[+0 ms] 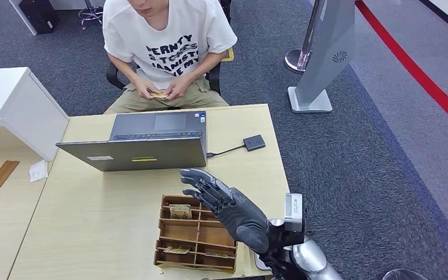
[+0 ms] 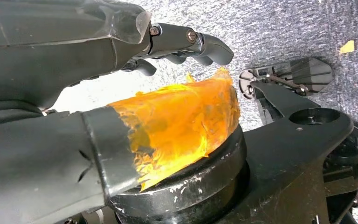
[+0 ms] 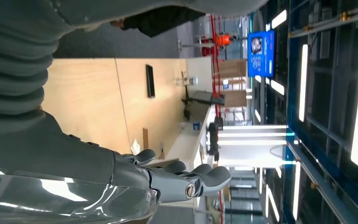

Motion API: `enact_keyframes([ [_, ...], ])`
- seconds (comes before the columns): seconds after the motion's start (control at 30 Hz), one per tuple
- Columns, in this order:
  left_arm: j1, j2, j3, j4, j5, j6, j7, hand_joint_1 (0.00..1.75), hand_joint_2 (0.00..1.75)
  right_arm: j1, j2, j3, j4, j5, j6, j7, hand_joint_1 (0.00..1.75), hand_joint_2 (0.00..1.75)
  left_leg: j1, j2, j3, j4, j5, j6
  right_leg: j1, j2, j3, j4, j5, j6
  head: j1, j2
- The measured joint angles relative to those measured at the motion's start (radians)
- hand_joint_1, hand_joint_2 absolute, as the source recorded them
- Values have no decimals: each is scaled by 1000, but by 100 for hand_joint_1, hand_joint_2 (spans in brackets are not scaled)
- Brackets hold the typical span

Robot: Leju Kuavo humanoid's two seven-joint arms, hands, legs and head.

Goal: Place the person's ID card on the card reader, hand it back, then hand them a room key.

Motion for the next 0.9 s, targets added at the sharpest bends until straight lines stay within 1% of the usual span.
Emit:
enact_keyframes([
  [0.17,0,4,5,0,2,0,-4,0,0,15,-30,7,5,-9,50,-7,0,0,0,0,0,0,0,0,0,0,0,0,0,0,0,0],
  [0.43,-5,11,9,0,2,0,-12,0,0,11,-65,8,36,-37,126,-29,0,0,0,0,0,0,0,0,0,0,0,0,0,0,0,0],
  [0.9,-17,26,10,0,6,2,-13,0,0,-6,-90,8,91,-47,163,-30,0,0,0,0,0,0,0,0,0,0,0,0,0,0,0,0],
])
